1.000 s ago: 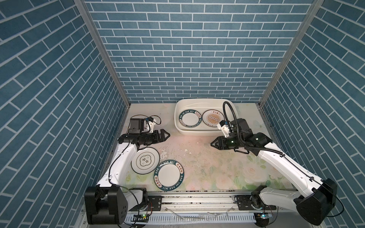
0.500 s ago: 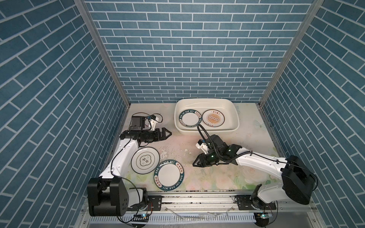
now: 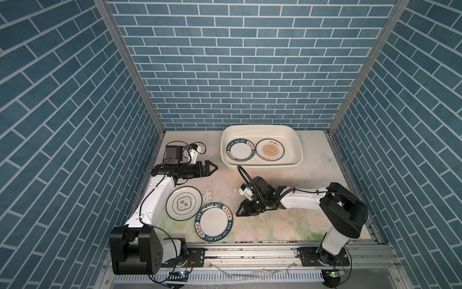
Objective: Place the plates into the plastic bin on the countertop
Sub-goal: Pick up the plate from the bottom-center of the table.
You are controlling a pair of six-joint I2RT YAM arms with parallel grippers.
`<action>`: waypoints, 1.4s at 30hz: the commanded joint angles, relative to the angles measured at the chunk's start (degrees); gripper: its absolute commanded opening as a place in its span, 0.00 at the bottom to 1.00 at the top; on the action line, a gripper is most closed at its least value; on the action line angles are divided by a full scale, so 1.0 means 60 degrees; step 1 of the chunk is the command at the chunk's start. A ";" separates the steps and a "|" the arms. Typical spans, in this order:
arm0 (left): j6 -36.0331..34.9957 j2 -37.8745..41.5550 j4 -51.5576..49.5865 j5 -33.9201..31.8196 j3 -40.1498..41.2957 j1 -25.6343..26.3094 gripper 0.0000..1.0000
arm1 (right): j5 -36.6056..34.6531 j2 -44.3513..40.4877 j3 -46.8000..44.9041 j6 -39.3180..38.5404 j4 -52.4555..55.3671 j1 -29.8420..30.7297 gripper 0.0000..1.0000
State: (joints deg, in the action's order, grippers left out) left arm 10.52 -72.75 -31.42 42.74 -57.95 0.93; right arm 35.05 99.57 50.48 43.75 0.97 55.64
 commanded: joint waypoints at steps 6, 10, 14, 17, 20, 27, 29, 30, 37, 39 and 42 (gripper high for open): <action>-0.0171 0.0408 -0.0083 0.0221 -0.0156 -0.0067 1.00 | 0.0351 0.0865 0.0594 0.0319 -0.0607 0.0161 0.41; -0.0157 0.0495 -0.0060 0.0235 -0.0112 -0.0098 1.00 | 0.0500 0.1095 0.0725 0.0340 -0.0667 0.0168 0.40; -0.0124 0.0565 0.0005 0.0274 -0.0032 -0.0151 1.00 | 0.0568 0.1310 0.0951 0.0304 -0.0640 0.0161 0.39; -0.0095 0.0640 0.0069 0.0292 0.0062 -0.0169 1.00 | 0.0631 0.1476 0.1077 0.0311 -0.0619 0.0168 0.39; -0.0081 0.0696 0.0056 0.0331 0.0064 -0.0180 1.00 | 0.0713 0.1662 0.1201 0.0240 -0.0533 0.0172 0.38; 0.0016 0.0682 0.0118 0.0390 0.0064 -0.0214 0.99 | 0.0823 0.1890 0.1440 0.0224 -0.0483 0.0172 0.35; 0.0023 0.0677 0.0136 0.0395 0.0064 -0.0213 1.00 | 0.0876 0.1948 0.1491 0.0216 -0.0457 0.0172 0.34; 0.0033 0.0683 0.0139 0.0417 0.0064 -0.0214 1.00 | 0.0900 0.1986 0.1503 0.0198 -0.0456 0.0169 0.34; 0.0054 0.0740 0.0154 0.0463 0.0093 -0.0228 1.00 | 0.0890 0.2183 0.1643 0.0076 -0.0301 0.0175 0.33; 0.0070 0.0759 0.0169 0.0471 0.0122 -0.0243 1.00 | 0.0893 0.2239 0.1709 0.0008 -0.0211 0.0171 0.32; 0.0075 0.0774 0.0203 0.0482 0.0137 -0.0243 1.00 | 0.0889 0.2298 0.1776 -0.0033 -0.0169 0.0175 0.31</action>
State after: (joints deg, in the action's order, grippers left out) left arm 10.98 -69.30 -30.96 44.88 -57.80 -0.10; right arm 40.27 112.01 59.88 44.58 -1.50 56.36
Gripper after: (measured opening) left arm 0.995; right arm 0.314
